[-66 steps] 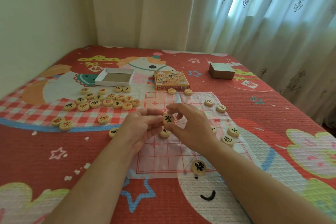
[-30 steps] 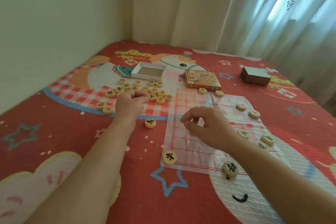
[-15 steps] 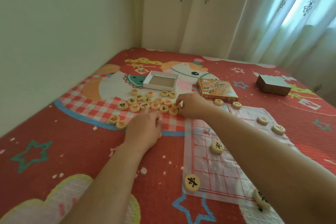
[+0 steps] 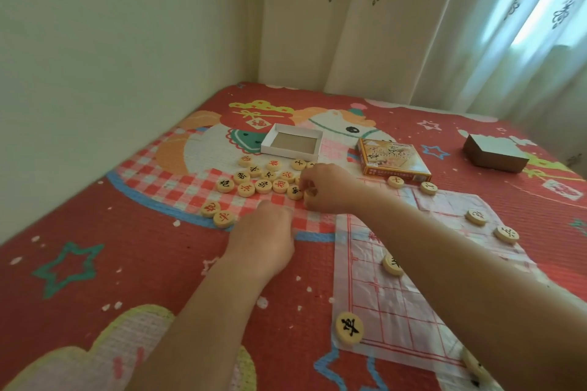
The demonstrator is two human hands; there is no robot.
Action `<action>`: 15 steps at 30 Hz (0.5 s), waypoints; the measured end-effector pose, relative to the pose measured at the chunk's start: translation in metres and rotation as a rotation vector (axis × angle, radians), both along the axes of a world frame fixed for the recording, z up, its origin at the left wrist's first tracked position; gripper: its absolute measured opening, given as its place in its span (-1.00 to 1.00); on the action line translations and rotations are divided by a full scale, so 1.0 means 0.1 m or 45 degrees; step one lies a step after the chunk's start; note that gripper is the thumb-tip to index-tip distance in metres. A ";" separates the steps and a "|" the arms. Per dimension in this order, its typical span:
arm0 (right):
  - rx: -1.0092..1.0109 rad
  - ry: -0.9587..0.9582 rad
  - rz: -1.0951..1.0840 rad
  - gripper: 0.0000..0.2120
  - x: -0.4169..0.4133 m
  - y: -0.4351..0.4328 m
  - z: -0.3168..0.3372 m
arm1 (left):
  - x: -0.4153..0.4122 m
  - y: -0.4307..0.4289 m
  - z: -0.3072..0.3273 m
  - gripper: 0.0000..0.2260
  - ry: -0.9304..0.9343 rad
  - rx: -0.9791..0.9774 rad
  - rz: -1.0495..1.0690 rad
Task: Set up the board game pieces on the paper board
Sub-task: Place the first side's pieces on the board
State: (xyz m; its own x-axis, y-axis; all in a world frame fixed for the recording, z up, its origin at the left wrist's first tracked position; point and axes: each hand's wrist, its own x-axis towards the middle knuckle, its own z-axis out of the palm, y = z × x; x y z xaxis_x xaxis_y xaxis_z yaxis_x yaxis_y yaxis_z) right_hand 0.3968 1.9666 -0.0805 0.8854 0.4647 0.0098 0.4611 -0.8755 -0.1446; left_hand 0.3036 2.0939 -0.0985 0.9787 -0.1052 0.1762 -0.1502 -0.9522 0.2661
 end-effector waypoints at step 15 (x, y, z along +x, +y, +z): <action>-0.022 0.105 -0.206 -0.80 0.29 -0.08 -0.01 | 0.01 0.05 0.03 -0.77 0.124 -0.201 -0.020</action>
State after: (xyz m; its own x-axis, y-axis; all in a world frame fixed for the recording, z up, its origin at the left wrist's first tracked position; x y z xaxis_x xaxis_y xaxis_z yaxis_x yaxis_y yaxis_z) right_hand 0.4261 1.9588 -0.0811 0.9460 0.3159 -0.0729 0.3015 -0.9398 -0.1606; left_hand 0.3049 2.0993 -0.0955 0.9905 -0.0987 0.0960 -0.1306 -0.8951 0.4264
